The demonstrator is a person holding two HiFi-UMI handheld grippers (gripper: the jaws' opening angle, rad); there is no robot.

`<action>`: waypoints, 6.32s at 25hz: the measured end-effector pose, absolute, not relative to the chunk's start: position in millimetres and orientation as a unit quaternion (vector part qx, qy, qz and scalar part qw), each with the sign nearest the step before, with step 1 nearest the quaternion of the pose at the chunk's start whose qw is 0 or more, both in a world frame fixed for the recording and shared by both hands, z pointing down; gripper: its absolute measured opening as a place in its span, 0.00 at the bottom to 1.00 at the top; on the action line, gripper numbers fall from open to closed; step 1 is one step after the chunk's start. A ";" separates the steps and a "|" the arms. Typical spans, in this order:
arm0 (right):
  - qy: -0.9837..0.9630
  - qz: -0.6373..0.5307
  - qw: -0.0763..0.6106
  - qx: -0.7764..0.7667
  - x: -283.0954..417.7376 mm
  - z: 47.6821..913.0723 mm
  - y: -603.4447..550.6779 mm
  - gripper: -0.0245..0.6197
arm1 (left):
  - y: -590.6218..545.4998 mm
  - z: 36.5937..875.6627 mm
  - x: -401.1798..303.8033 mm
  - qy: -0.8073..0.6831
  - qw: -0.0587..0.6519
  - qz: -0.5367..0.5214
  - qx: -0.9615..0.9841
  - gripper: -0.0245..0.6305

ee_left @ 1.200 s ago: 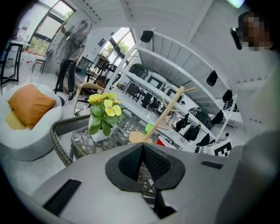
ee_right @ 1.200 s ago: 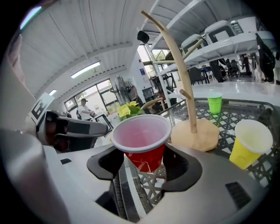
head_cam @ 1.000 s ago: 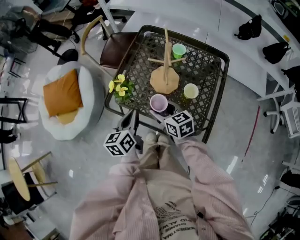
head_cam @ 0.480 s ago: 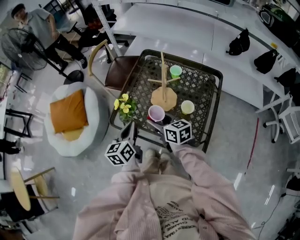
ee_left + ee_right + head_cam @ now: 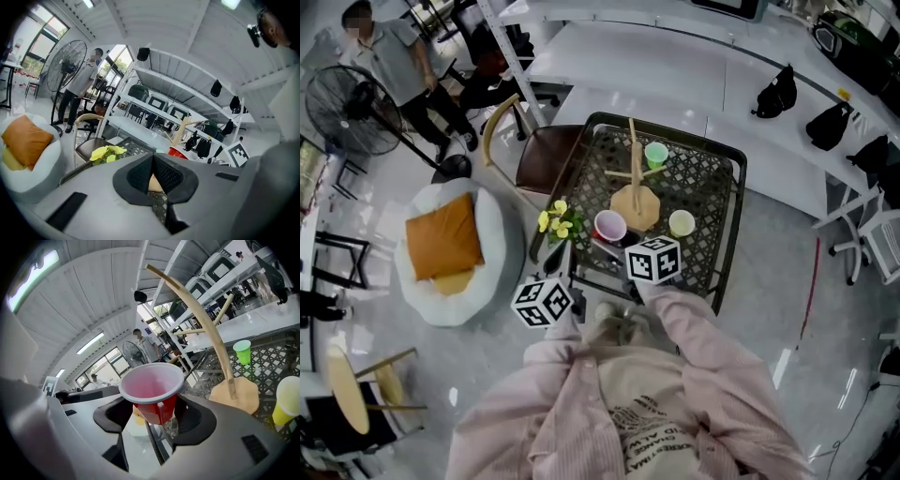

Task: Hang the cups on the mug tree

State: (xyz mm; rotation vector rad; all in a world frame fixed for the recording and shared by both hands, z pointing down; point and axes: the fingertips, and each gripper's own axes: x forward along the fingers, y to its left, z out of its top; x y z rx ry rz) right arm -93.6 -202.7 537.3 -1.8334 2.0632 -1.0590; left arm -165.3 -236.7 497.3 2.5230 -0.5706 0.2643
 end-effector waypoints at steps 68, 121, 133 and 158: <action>0.423 -0.422 0.611 -0.519 9.4 506.6 -262.0 0.46 | -297.1 458.4 -75.0 -0.079 0.204 0.114 0.969 0.04; 0.495 -0.302 0.460 -0.672 -11.1 488.0 -171.0 0.55 | -235.4 484.5 -69.3 0.049 0.205 0.154 0.965 0.04; 0.469 -0.324 0.368 -0.734 7.8 521.2 -113.2 0.55 | -197.5 504.0 -58.4 0.043 0.216 0.182 0.958 0.04; 0.577 -0.368 0.105 -0.722 56.9 599.3 -29.1 0.55 | -106.2 551.5 -51.8 -0.120 0.282 0.177 0.935 0.04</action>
